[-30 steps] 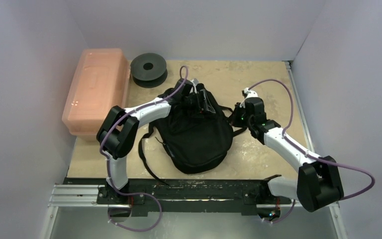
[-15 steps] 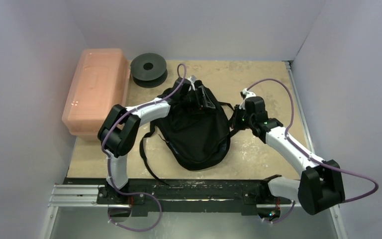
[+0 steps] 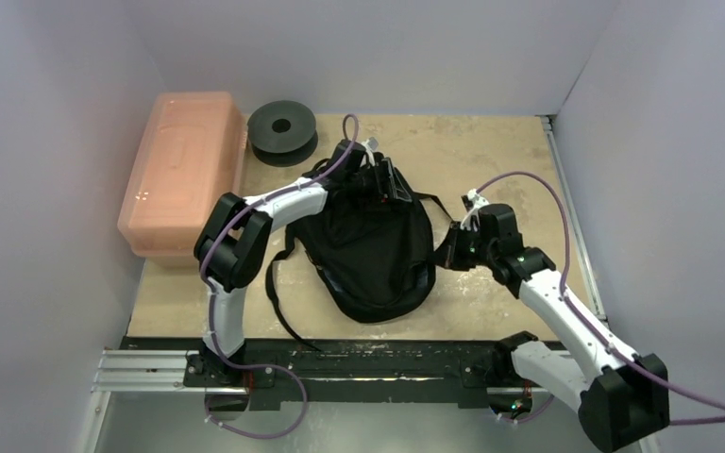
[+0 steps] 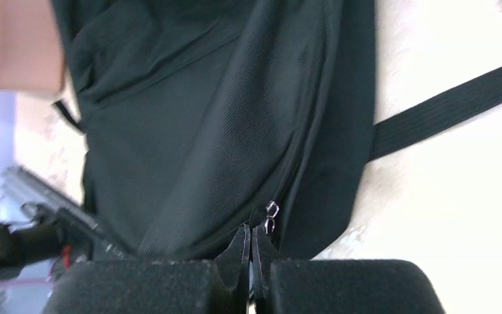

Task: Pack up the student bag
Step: Zip the student bag at the center of the board.

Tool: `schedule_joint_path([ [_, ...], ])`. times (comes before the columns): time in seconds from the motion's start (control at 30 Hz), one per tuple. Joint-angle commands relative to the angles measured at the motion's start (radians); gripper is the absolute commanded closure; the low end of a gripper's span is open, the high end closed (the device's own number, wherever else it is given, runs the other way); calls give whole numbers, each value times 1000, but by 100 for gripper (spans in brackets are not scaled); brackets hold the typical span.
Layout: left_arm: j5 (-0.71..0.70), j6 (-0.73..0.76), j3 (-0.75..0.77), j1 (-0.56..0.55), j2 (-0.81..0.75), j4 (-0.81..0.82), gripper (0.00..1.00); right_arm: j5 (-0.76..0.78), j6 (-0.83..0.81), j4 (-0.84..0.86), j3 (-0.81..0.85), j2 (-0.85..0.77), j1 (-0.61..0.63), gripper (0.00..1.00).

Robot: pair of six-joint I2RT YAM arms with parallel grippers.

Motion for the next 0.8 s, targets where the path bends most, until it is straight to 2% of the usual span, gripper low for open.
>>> schedule_joint_path([
  [0.0, -101, 68, 63, 29, 85, -52, 27, -215, 52, -167, -40, -105, 8, 100],
  [0.2, -105, 123, 92, 27, 15, -109, 25, -364, -39, -270, -27, -161, 7, 100],
  [0.47, 67, 193, -24, 28, -264, -206, 20, -573, -43, -113, -41, -171, 8, 99],
  [0.6, 160, 232, -143, 27, -452, -243, 20, -605, -63, -102, -18, -161, 6, 73],
  [0.73, 188, 232, -287, 5, -604, -225, 24, -452, -32, -113, 43, -131, 3, 63],
  [0.77, 185, 230, -316, -12, -630, -221, 25, -360, -9, -132, 66, -121, 2, 56],
])
